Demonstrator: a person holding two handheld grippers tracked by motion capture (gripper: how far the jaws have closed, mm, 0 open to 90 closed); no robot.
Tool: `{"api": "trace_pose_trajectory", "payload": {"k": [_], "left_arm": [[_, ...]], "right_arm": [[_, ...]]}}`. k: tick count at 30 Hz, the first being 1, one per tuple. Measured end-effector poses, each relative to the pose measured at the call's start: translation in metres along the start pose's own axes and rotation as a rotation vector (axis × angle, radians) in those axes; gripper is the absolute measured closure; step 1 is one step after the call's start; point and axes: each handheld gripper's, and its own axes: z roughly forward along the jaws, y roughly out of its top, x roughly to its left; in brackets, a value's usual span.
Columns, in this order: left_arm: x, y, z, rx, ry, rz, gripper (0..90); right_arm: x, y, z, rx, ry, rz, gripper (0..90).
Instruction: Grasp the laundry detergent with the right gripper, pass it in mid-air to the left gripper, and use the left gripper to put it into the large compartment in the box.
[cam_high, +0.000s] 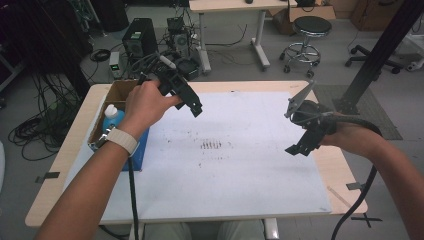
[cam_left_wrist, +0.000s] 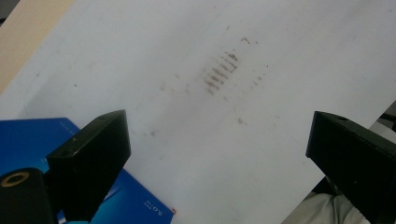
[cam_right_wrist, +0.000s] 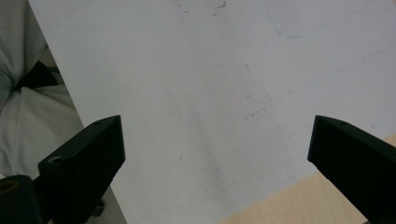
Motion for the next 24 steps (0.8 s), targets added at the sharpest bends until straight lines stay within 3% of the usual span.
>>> {"api": "trace_pose_trajectory", "payload": {"k": [7,12,18,24], "left_arm": [[-0.001,0.011,0.005,-0.007,-0.017,0.057,6.9],[0.0,0.017,0.008,-0.007,-0.026,0.062,6.9],[0.003,0.026,0.014,-0.011,-0.051,0.104,6.8],[0.002,0.036,0.024,0.013,-0.072,0.143,6.7]], "right_arm": [[-0.001,0.001,0.001,0.004,0.005,0.001,4.0],[-0.001,0.002,0.002,0.003,0.004,0.001,3.9],[-0.002,0.004,0.001,0.007,0.003,0.001,4.0],[-0.005,0.006,0.001,0.015,0.005,-0.002,3.9]]}}
